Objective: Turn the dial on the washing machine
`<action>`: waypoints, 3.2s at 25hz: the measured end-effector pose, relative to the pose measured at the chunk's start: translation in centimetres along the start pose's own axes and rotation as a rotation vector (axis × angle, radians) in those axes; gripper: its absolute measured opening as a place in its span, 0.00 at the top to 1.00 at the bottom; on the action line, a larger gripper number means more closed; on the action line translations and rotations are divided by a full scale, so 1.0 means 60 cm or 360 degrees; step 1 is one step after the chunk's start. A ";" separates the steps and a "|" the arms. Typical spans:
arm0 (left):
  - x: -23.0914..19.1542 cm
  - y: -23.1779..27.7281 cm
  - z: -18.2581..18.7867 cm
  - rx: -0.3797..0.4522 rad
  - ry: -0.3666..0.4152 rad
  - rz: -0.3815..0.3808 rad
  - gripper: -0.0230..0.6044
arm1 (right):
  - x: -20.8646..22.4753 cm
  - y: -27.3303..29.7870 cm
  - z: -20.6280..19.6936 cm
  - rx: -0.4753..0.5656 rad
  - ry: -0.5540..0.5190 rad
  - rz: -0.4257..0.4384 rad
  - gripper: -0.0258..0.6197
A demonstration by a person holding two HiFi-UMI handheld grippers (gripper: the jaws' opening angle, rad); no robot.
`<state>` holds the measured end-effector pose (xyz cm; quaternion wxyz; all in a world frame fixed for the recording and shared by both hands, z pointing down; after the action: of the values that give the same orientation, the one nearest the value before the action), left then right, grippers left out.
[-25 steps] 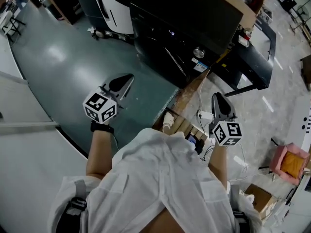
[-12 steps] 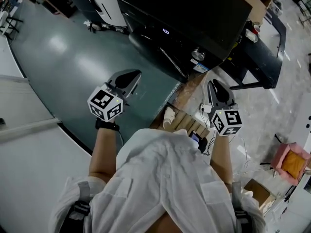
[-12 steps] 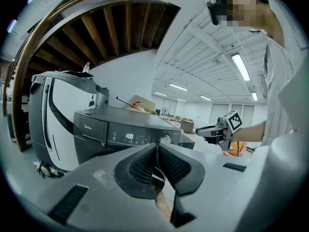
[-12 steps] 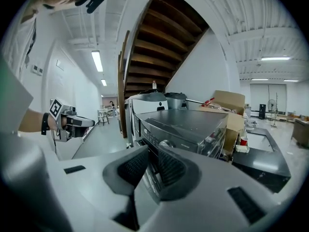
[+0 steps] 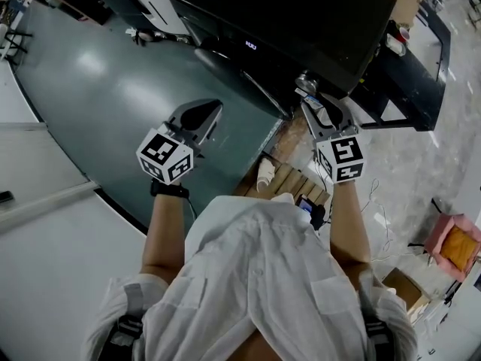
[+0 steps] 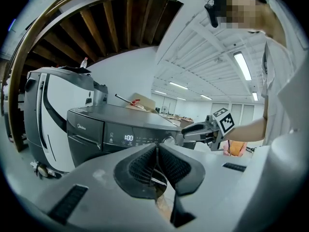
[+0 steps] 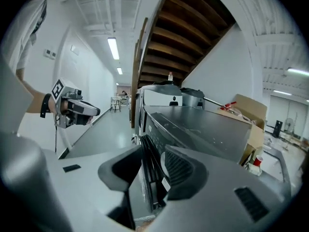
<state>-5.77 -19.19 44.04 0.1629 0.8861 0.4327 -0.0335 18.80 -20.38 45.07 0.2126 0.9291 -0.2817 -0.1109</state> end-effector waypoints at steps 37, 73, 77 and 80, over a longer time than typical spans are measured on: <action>0.007 0.031 -0.006 -0.0016 -0.0020 -0.0032 0.94 | 0.023 0.087 -0.106 -0.0444 0.0243 -0.0031 0.49; 0.031 0.004 0.001 0.0050 0.0005 -0.0037 0.94 | -0.111 0.057 -0.064 -0.0192 0.0264 0.0298 0.56; 0.033 -0.021 0.012 0.0087 0.0034 -0.0017 0.94 | -0.100 -0.017 -0.033 -0.0045 0.0234 0.0194 0.72; 0.037 -0.045 0.017 0.0112 0.0056 0.0000 0.94 | -0.078 -0.081 -0.031 0.0018 0.0246 0.0053 0.88</action>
<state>-6.42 -16.31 41.95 0.1241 0.8917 0.4341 -0.0330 17.87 -13.47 44.89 0.2302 0.9312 -0.2806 -0.0336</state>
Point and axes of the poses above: the fingertips, and each gripper's own axes: y forward along the fingers, x to its right, z out of its top, the point moved 4 cm from there along -y, backward along the fingers, and after that the axes turned 1 degree about y, right-handed, at the moved point
